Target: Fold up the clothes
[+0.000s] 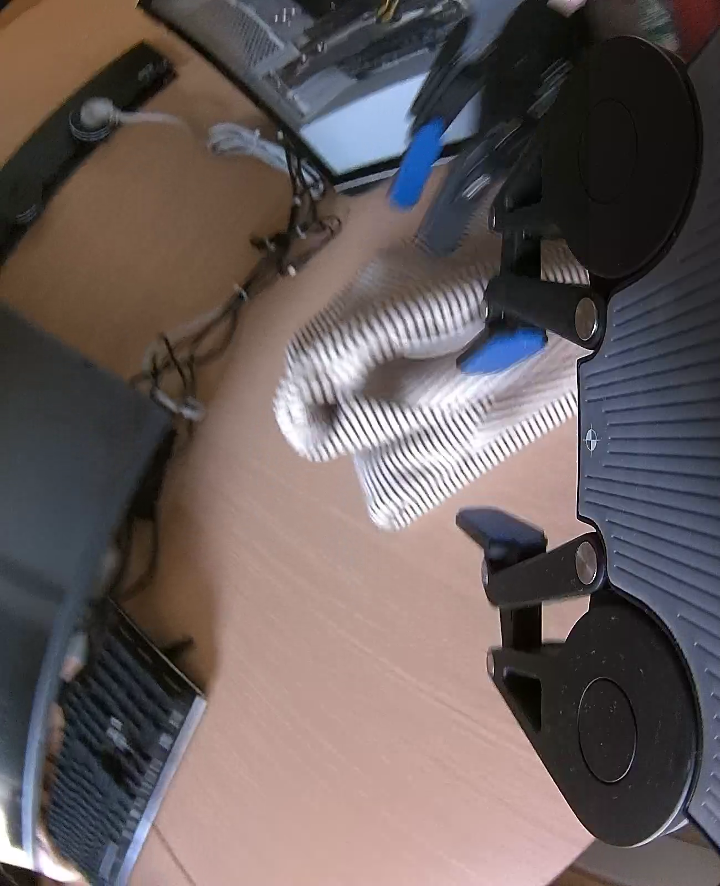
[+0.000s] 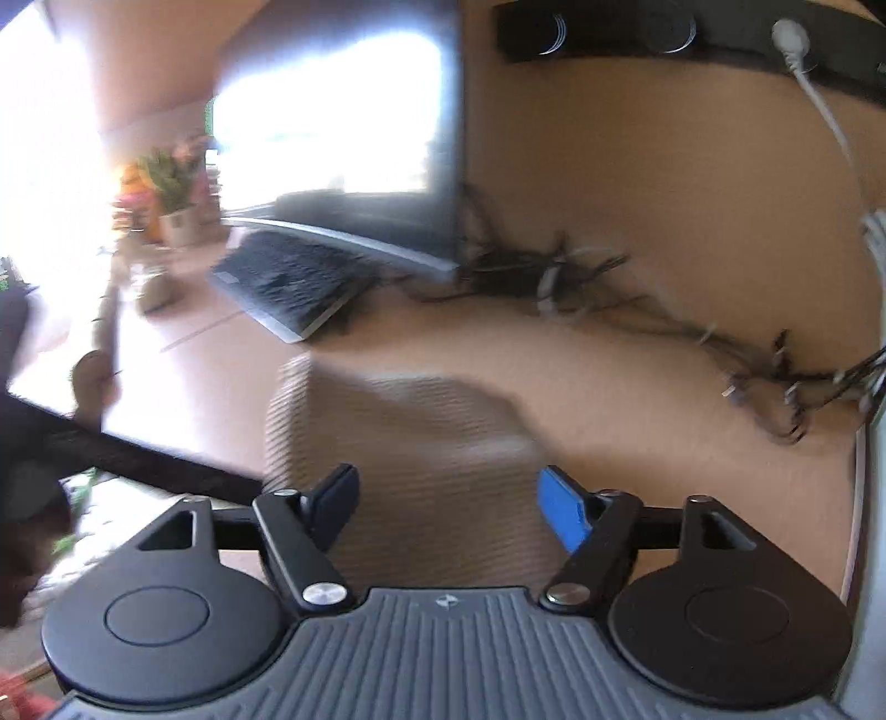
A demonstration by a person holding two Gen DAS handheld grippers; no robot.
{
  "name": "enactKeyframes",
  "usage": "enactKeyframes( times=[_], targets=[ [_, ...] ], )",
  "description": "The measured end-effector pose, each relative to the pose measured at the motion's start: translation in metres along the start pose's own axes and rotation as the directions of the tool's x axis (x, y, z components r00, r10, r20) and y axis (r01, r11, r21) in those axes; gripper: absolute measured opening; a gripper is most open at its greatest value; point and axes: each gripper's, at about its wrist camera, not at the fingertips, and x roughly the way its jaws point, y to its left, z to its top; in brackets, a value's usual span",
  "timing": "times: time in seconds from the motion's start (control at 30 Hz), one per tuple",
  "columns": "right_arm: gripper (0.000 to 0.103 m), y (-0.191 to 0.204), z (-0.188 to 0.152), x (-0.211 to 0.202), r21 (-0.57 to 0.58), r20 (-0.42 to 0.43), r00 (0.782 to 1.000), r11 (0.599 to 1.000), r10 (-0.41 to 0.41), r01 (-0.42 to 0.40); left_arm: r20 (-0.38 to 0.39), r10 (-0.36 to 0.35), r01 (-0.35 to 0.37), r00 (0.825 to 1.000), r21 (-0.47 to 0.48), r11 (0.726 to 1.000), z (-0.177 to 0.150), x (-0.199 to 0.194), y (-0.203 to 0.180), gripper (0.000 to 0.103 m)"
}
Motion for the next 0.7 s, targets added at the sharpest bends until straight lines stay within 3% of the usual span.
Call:
enactKeyframes(
  times=[0.13, 0.2, 0.23, 0.27, 0.33, 0.37, 0.47, 0.6, 0.7],
  targets=[
    [0.075, 0.04, -0.029, 0.013, -0.174, -0.049, 0.998, 0.985, -0.028, 0.019, -0.056, -0.043, 0.043, 0.997, -0.017, 0.999, -0.005, 0.011, 0.005, 0.045],
    [0.055, 0.042, -0.03, 0.01, -0.192, -0.025, 0.999, 0.981, -0.026, 0.021, -0.072, -0.07, 0.07, 0.995, -0.007, 0.998, -0.006, 0.015, 0.002, 0.044],
    [0.029, 0.038, -0.027, 0.006, -0.166, -0.017, 1.0, 0.986, -0.006, 0.003, -0.08, -0.084, 0.084, 0.993, -0.002, 0.996, -0.007, 0.017, 0.0, 0.044],
    [0.012, 0.031, -0.019, 0.002, -0.114, -0.008, 1.0, 0.993, 0.014, -0.015, -0.088, -0.097, 0.098, 0.991, 0.003, 0.995, -0.008, 0.02, -0.002, 0.044],
    [0.011, 0.013, -0.002, -0.009, 0.013, 0.026, 0.998, 0.998, 0.062, -0.062, -0.104, -0.124, 0.125, 0.987, 0.012, 0.992, -0.009, 0.024, -0.006, 0.043],
    [0.011, 0.003, 0.006, -0.014, 0.098, 0.042, 0.991, 0.987, 0.124, -0.128, -0.112, -0.137, 0.139, 0.984, 0.016, 0.99, -0.01, 0.026, -0.008, 0.043],
    [0.011, -0.017, 0.019, -0.009, 0.29, 0.054, 0.963, 0.918, 0.264, -0.268, -0.137, -0.157, 0.163, 0.978, 0.036, 0.986, -0.013, 0.036, -0.015, 0.043],
    [0.011, -0.022, 0.0, 0.019, 0.37, -0.029, 0.954, 0.89, 0.298, -0.267, -0.146, -0.142, 0.149, 0.979, 0.035, 0.988, -0.011, 0.03, -0.007, 0.044],
    [0.011, -0.004, -0.013, 0.022, 0.271, -0.065, 0.965, 0.935, 0.255, -0.228, -0.098, -0.11, 0.113, 0.989, 0.023, 0.993, 0.003, 0.008, 0.006, 0.044]
  ],
)
